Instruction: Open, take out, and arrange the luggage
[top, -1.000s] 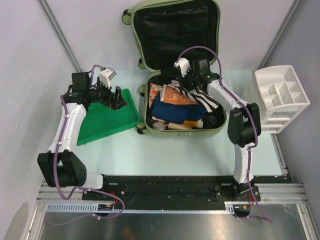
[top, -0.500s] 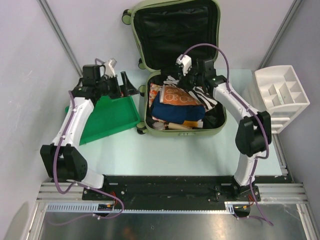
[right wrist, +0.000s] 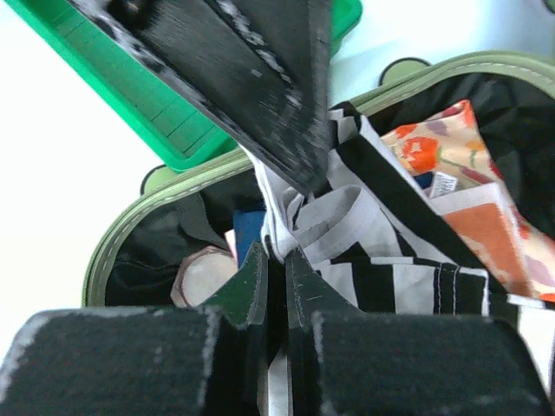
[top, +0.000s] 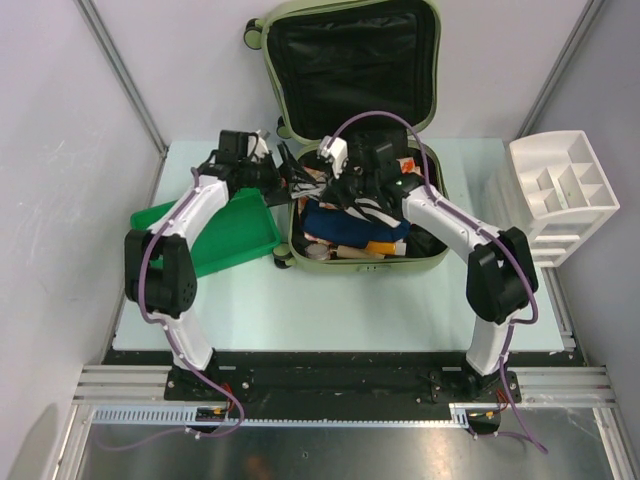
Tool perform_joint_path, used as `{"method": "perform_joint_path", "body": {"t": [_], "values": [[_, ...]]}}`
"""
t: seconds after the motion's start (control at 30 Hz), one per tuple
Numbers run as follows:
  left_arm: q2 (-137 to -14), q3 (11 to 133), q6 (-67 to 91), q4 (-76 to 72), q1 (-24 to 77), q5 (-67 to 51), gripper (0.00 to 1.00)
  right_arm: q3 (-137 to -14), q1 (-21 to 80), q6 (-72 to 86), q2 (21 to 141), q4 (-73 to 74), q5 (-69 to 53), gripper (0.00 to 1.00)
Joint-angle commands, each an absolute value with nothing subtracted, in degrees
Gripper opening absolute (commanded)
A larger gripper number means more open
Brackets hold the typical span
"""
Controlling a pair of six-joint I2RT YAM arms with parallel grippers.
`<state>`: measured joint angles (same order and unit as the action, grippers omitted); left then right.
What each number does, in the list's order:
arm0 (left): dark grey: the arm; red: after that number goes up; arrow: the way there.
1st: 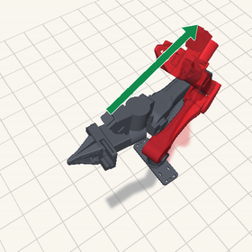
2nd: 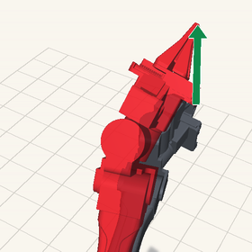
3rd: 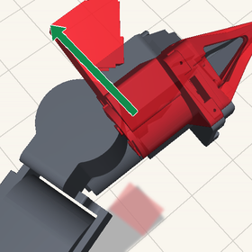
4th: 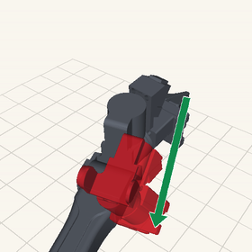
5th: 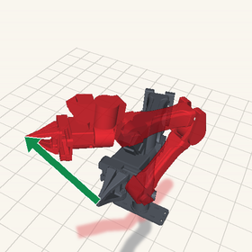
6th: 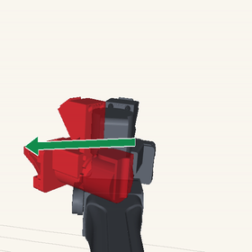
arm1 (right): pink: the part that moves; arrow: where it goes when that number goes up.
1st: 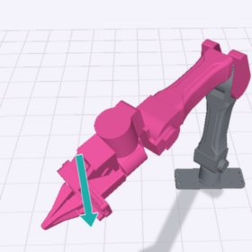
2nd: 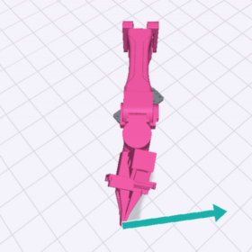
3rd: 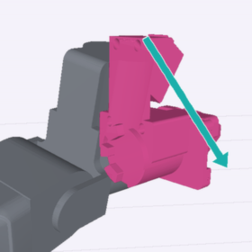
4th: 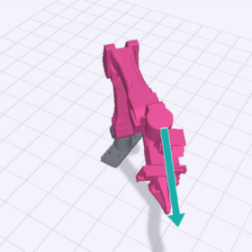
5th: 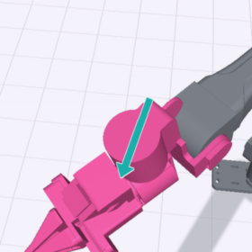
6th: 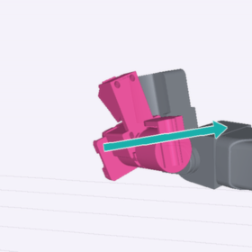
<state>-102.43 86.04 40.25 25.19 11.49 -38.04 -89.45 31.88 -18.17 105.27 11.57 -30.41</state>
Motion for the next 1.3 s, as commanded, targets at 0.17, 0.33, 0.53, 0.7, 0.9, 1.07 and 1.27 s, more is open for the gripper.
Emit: {"method": "perform_joint_path", "body": {"t": [0.17,0.33,0.53,0.7,0.9,1.07,1.27], "values": [[-103.2,79.2,52.4,4.4,13.7,-43.6,1.0,-88.2,35.4,-14.2,105.5,4.7,-31.3,0.0],[-103.9,72.2,60.5,-10.1,14.3,-47.5,0.94,-88.2,36.0,-13.2,106.1,2.2,-32.5,0.0],[-104.8,70.8,61.2,-15.6,15.3,-48.3,0.78,-88.9,36.1,-13.7,106.8,2.5,-33.4,0.0],[-103.5,69.9,58.5,-15.6,15.0,-46.3,0.25,-88.9,35.8,-13.2,105.9,2.5,-35.1,0.0],[-99.9,69.9,51.7,-11.6,12.5,-45.2,0.0,-88.9,35.4,-13.5,104.0,5.5,-38.8,0.31],[-96.6,70.2,41.3,-3.1,7.7,-44.7,0.0,-90.9,33.8,-11.3,101.3,8.2,-41.9,0.74],[-90.9,65.2,33.2,4.5,-3.5,-43.8,0.0,-91.7,30.1,-8.4,99.2,9.2,-40.7,1.0]]}}
